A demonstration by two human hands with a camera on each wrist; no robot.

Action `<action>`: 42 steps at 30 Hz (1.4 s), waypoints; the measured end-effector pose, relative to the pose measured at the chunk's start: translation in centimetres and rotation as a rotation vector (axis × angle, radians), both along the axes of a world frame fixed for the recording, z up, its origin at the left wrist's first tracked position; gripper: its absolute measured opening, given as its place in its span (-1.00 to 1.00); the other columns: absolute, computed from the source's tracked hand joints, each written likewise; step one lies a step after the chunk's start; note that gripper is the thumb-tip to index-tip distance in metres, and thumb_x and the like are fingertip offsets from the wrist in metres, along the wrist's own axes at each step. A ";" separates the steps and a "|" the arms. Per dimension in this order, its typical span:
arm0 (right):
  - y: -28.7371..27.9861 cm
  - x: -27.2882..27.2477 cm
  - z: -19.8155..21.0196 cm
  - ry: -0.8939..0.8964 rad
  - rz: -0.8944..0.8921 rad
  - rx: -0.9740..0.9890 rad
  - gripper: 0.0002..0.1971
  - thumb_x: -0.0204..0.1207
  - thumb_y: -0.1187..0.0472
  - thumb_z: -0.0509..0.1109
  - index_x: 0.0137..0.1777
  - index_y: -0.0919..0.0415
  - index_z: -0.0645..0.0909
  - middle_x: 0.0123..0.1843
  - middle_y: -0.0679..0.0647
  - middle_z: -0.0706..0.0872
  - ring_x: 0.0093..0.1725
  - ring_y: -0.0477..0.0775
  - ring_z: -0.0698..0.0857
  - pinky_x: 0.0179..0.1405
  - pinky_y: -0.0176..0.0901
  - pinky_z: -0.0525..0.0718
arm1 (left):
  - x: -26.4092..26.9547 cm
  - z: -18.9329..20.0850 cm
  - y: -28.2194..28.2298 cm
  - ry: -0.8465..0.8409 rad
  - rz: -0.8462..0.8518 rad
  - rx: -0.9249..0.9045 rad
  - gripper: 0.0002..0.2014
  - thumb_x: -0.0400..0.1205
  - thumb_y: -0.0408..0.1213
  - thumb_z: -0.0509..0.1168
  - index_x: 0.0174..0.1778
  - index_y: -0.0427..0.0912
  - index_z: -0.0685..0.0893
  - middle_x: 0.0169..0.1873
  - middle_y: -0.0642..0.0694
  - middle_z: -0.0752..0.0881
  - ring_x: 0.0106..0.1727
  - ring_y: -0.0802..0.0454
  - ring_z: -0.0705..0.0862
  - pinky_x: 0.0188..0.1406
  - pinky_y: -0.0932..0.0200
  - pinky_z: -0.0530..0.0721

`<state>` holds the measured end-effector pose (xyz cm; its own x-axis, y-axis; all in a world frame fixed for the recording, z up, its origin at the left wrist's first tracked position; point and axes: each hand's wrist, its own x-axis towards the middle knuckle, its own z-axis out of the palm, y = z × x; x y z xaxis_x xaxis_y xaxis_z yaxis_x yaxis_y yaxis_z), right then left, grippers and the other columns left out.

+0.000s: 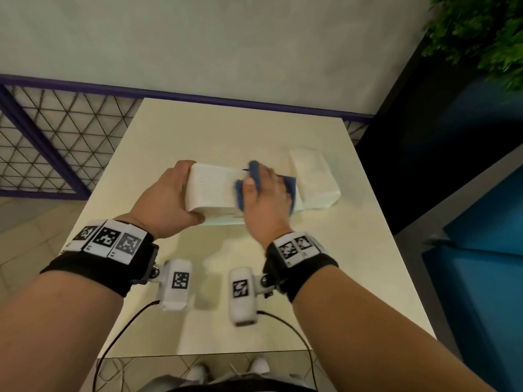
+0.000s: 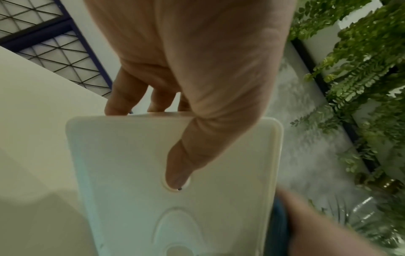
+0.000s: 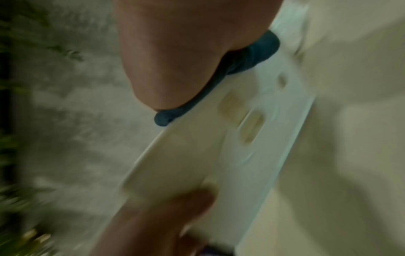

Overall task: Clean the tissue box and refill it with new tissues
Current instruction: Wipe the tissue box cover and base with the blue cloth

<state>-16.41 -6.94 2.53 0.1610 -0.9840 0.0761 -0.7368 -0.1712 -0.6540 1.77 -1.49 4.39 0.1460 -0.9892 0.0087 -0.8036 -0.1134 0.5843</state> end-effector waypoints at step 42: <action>-2.8 -4.7 -2.2 -0.145 0.016 0.113 -0.43 0.56 -0.20 0.02 0.55 -0.09 0.32 0.58 0.03 0.41 0.57 0.05 0.35 0.57 0.06 0.30 | 0.9 0.1 1.4 -0.010 -0.050 0.134 -0.14 0.28 -0.34 0.57 0.37 0.12 0.20 0.16 -0.12 0.46 -0.01 -0.24 0.64 -0.04 -0.13 0.68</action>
